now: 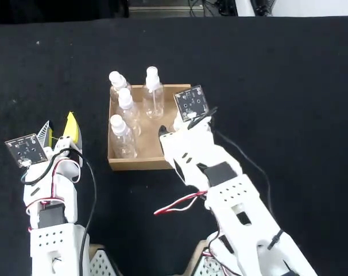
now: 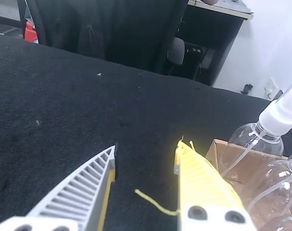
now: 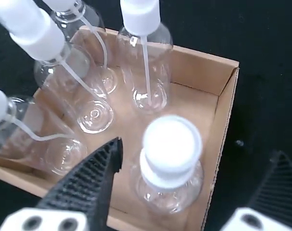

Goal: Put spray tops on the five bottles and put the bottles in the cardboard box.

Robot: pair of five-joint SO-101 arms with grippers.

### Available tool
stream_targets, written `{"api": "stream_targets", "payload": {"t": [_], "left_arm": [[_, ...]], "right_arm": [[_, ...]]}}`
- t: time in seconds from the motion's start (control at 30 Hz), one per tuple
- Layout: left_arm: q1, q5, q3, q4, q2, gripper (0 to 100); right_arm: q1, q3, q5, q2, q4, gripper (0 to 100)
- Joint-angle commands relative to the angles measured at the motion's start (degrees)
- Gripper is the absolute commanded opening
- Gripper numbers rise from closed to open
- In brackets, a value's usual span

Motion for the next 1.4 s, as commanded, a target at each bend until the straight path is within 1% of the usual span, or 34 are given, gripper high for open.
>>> {"api": "stream_targets", "payload": {"t": [0.0, 0.13, 0.33, 0.57, 0.67, 0.77, 0.83, 1.0, 1.07, 1.13, 1.2, 1.3, 1.37], "left_arm": [[-0.2, -0.4, 1.4, -0.2, -0.9, 19], [-0.2, -0.4, 1.4, -0.2, -0.9, 19], [-0.1, -0.4, 1.4, -0.2, -0.9, 19], [-0.2, -0.4, 1.4, 0.1, -0.9, 19], [-0.1, -0.4, 1.4, 0.2, -0.9, 19], [-0.5, -0.4, 1.4, 0.2, -0.9, 19], [-0.5, -0.4, 1.4, 0.2, -0.9, 19], [-0.5, -0.4, 1.4, 1.2, -0.9, 18], [-0.3, -0.4, 1.2, 3.2, -0.9, 12], [-0.3, -0.4, 1.0, 3.6, -0.9, 2], [-0.5, -0.4, 1.2, 3.8, -0.9, 5], [-0.6, -0.4, 1.3, 3.6, -0.9, 3], [-0.7, -0.5, 1.2, 3.9, -0.9, 3]], "right_arm": [[-0.9, -4.8, 0.0, -0.7, 1.4, 41.3], [-0.6, -7.2, 0.0, -5.8, 6.3, 41.3], [-0.5, -8.3, 0.4, -18.3, 12.1, 41.3], [0.1, -13.8, 0.4, -32.1, 21.7, 41.0], [6.0, -13.5, 0.0, -34.7, 22.5, 41.0], [14.1, -11.7, -0.1, -34.9, 23.2, 38.9], [19.1, -9.2, 0.0, -35.4, 23.6, 32.6], [30.9, -3.6, 0.4, -35.4, 23.2, 9.4], [34.2, -1.7, 0.4, -35.4, 23.2, 3.8], [36.7, 0.6, 0.4, -35.4, 23.2, 3.4], [38.6, 3.5, 0.4, -35.4, 23.2, 4.0], [39.8, 8.7, 0.4, -35.4, 23.2, 3.5], [39.7, 11.8, 0.4, -35.4, 23.2, 3.3]]}}
